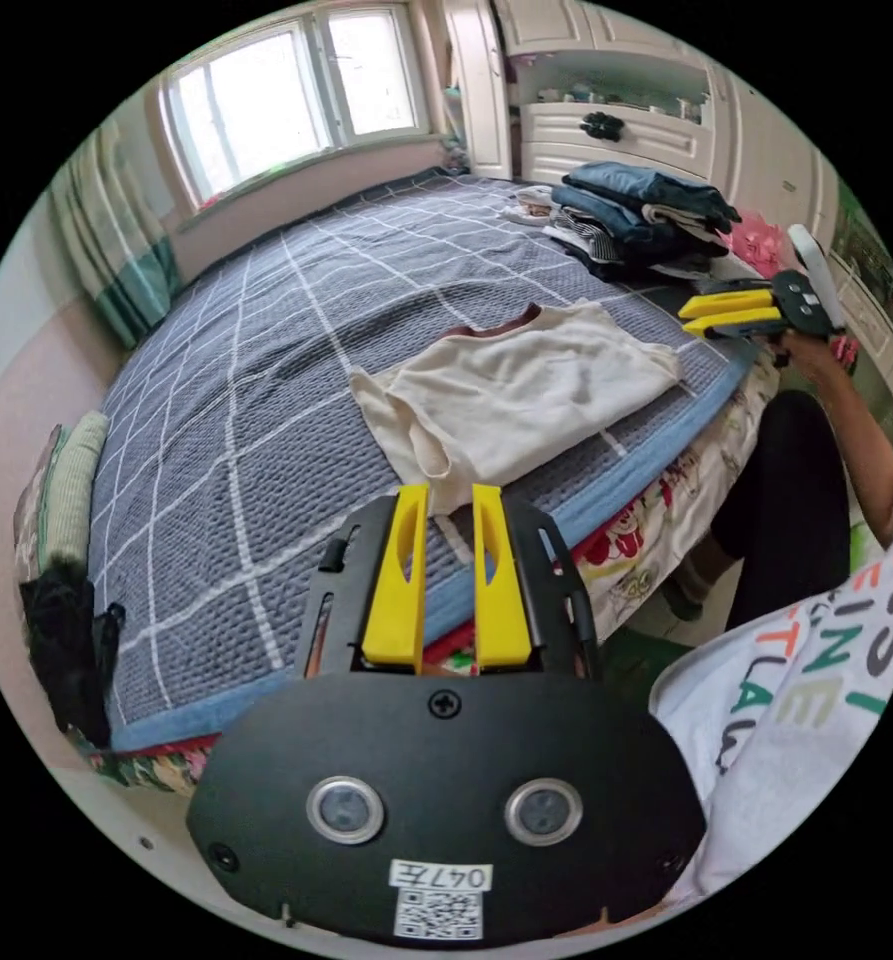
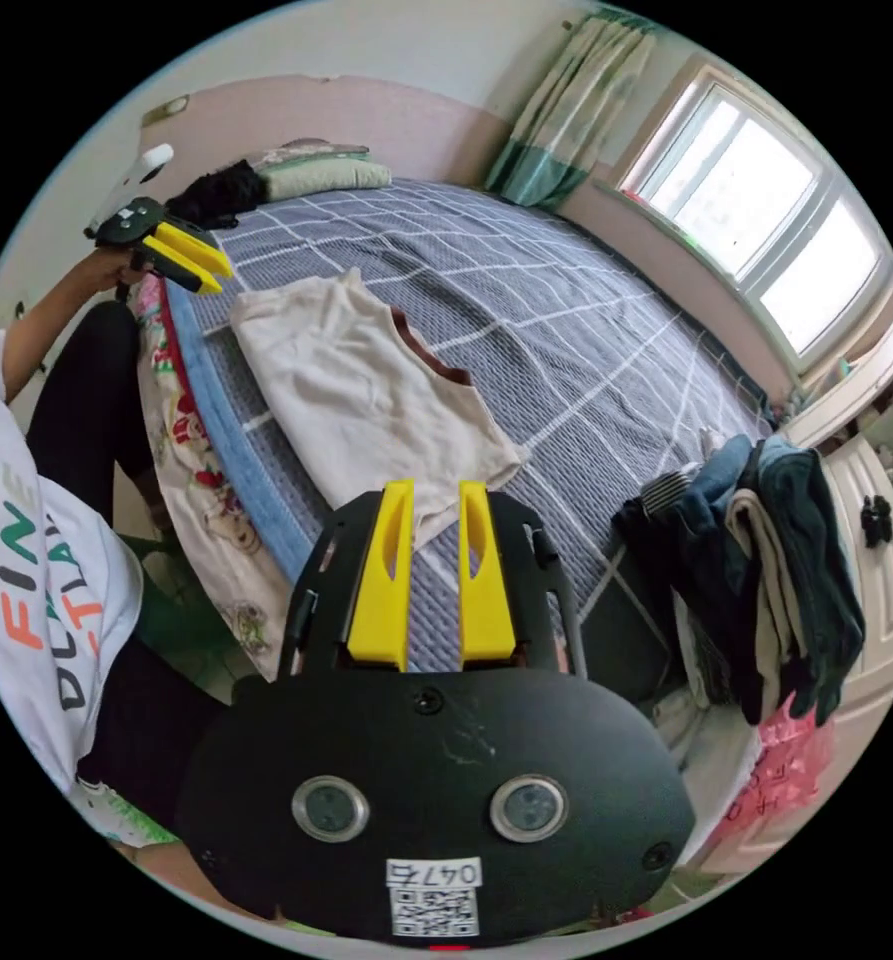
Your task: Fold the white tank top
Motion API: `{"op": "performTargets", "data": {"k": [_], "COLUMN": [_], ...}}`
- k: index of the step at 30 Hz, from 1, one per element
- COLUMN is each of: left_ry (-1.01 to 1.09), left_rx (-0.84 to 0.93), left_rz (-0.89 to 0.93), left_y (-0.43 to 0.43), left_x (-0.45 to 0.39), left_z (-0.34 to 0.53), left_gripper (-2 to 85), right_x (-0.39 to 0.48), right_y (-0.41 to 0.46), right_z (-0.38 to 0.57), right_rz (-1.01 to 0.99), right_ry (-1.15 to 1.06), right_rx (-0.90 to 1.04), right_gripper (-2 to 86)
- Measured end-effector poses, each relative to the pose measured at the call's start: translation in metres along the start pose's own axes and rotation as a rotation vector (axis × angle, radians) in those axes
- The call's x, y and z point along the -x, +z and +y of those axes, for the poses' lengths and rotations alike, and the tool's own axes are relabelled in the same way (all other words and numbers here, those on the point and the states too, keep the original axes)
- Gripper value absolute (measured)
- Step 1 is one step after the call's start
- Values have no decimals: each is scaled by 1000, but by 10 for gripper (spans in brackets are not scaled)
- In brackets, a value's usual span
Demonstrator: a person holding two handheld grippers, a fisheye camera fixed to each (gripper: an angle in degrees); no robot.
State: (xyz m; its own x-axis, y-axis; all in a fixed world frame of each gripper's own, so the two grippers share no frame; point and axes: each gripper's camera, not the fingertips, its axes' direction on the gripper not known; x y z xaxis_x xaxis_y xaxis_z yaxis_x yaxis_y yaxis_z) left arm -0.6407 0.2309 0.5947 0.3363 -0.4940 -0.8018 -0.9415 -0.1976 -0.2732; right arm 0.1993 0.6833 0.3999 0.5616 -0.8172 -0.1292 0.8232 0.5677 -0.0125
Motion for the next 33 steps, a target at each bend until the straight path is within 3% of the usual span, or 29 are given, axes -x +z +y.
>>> {"op": "performTargets", "data": {"k": [9, 18, 25, 29, 33], "left_ry": [-179, -212, -62, 142, 184], "left_rx": [-14, -34, -2, 169, 266], "left_rz": [79, 194, 318, 471, 597], "left_y": [35, 58, 64, 73, 70], "left_x": [26, 51, 81, 105, 133], "left_z": [14, 23, 9, -17, -37], "left_gripper": [70, -3, -8, -9, -8], "right_x": [-14, -17, -31, -40, -53], "right_y": [11, 45, 77, 72, 54], "right_z": [21, 30, 25, 21, 9], "right_rz": [-190, -234, -345, -339, -307], "right_ry": [117, 144, 185, 162, 95], "right_rx": [-25, 75, 58, 35, 71], "right_gripper": [38, 33, 1, -1, -2]}}
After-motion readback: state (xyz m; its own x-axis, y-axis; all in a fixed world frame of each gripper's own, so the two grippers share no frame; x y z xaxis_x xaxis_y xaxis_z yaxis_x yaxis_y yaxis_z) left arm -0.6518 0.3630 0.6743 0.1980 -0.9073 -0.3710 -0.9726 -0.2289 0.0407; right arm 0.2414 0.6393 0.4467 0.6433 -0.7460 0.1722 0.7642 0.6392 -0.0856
